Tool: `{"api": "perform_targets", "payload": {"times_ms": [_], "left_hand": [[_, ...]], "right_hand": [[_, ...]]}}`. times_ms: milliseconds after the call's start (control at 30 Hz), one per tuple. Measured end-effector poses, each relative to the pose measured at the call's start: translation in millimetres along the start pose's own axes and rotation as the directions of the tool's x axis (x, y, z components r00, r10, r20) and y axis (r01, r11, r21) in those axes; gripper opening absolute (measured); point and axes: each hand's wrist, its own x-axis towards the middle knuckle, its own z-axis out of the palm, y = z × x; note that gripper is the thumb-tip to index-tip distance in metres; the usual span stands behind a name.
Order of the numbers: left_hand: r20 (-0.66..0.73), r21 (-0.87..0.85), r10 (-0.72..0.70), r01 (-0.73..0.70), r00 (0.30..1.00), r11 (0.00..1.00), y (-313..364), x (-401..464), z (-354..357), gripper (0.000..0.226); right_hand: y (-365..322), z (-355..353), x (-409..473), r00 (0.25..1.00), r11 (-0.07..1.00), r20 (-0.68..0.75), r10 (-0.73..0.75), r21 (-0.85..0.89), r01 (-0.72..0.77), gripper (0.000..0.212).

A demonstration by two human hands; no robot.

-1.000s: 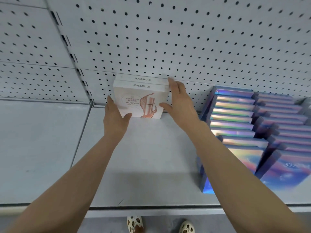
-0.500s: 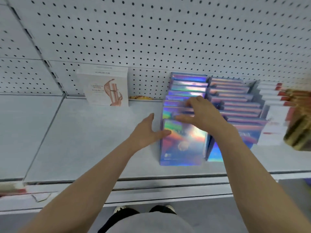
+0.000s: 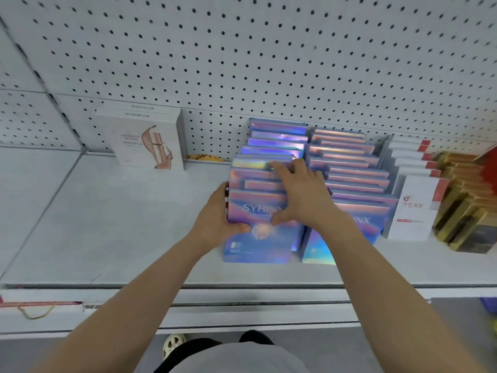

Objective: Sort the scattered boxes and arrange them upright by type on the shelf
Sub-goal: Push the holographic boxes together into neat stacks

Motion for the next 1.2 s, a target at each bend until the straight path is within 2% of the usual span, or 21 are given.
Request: {"api": "perform_targets", "payload": {"times_ms": [167, 233, 300, 400, 467, 533, 633, 733, 867, 933, 1000, 1033, 1100, 1200], "left_hand": [[-0.166, 0.119, 0.102, -0.083, 0.981, 0.989, 14.3, 18.2, 10.1, 0.089], [-0.212, 0.099, 0.092, -0.072, 0.973, 0.992, 22.3, 31.4, 15.5, 0.084], [-0.199, 0.075, 0.055, -0.040, 0.978, 0.996, 22.7, 47.2, 17.3, 0.093], [-0.091, 0.036, 0.000, 0.004, 0.996, 0.999, 19.4, 58.9, 11.9, 0.117], [-0.048, -0.044, 0.011, -0.013, 0.999, 0.999, 11.9, 62.1, 9.8, 0.106], [-0.012, -0.118, 0.015, -0.016, 1.000, 0.993, 9.7, 61.5, 9.1, 0.091], [0.035, -0.191, 0.009, -0.002, 0.999, 0.981, 8.8, 64.8, 12.2, 0.091], [0.024, -0.211, 0.018, -0.013, 1.000, 0.977, 13.5, 65.5, 18.0, 0.090], [0.007, -0.145, 0.020, -0.019, 1.000, 0.989, 11.3, 67.5, 19.0, 0.101], [-0.060, -0.068, 0.028, -0.032, 0.998, 0.997, 13.9, 65.3, 18.7, 0.112], [-0.143, 0.098, 0.119, -0.105, 0.983, 0.990, 22.6, 59.7, 17.4, 0.120], [-0.164, 0.252, 0.207, -0.162, 0.964, 0.954, 28.9, 57.5, 16.0, 0.121], [-0.133, 0.556, 0.411, -0.275, 0.902, 0.784, 42.9, 55.5, 11.3, 0.117], [0.028, 0.801, 0.575, -0.363, 0.818, 0.477, 62.8, 61.2, 14.1, 0.098]], "right_hand": [[5.5, -0.6, 16.6, 0.969, 1.000, -0.247, -0.027, -0.010, 0.025, 0.119], [6.2, 5.4, 20.9, 0.933, 1.000, -0.359, 0.002, -0.018, -0.009, 0.116], [6.8, 6.9, 25.0, 0.919, 0.999, -0.395, 0.018, -0.023, -0.029, 0.119], [11.4, 0.6, 35.3, 0.974, 1.000, -0.225, -0.013, -0.019, 0.009, 0.130], [17.0, -0.9, 41.8, 0.995, 0.999, -0.083, -0.046, -0.001, 0.046, 0.131], [19.8, 0.2, 44.9, 0.998, 0.998, -0.005, -0.062, 0.020, 0.062, 0.129], [22.1, 0.1, 49.9, 0.997, 0.997, 0.046, -0.065, 0.039, 0.063, 0.130], [23.6, -1.4, 56.0, 0.997, 0.998, 0.049, -0.058, 0.015, 0.058, 0.130], [27.3, -3.6, 54.8, 0.994, 0.994, 0.072, -0.081, 0.073, 0.076, 0.129], [30.6, -12.7, 50.9, 0.992, 0.978, 0.096, -0.087, 0.199, 0.066, 0.121], [40.9, -23.8, 48.5, 0.995, 0.936, 0.084, -0.057, 0.352, 0.024, 0.105], [49.0, -27.9, 48.1, 0.998, 0.921, 0.046, -0.033, 0.390, 0.012, 0.098], [70.3, -33.7, 47.6, 0.999, 0.918, -0.025, 0.022, 0.395, -0.010, 0.088], [100.3, -41.1, 41.8, 0.997, 0.929, 0.024, 0.069, 0.364, -0.073, 0.081]]}}
